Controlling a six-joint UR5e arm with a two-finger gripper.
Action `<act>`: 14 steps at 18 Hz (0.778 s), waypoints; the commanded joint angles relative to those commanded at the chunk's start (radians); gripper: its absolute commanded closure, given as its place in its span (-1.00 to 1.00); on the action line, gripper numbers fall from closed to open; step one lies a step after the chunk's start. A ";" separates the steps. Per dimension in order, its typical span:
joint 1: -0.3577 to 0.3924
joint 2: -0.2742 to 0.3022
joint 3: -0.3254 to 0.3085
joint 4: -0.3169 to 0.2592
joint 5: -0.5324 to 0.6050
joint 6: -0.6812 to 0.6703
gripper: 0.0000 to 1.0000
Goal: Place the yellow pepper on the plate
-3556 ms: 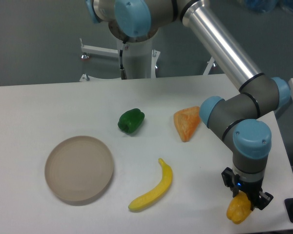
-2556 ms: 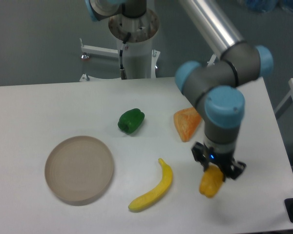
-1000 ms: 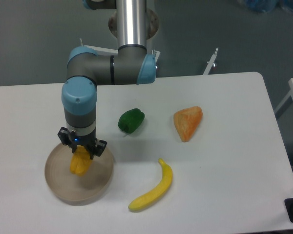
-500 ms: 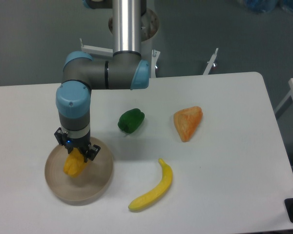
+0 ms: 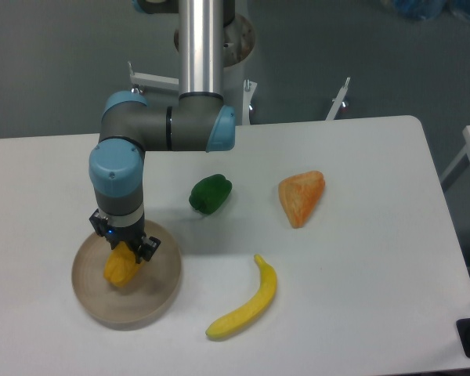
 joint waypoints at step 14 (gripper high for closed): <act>0.204 0.046 0.087 -0.011 0.058 0.113 -1.00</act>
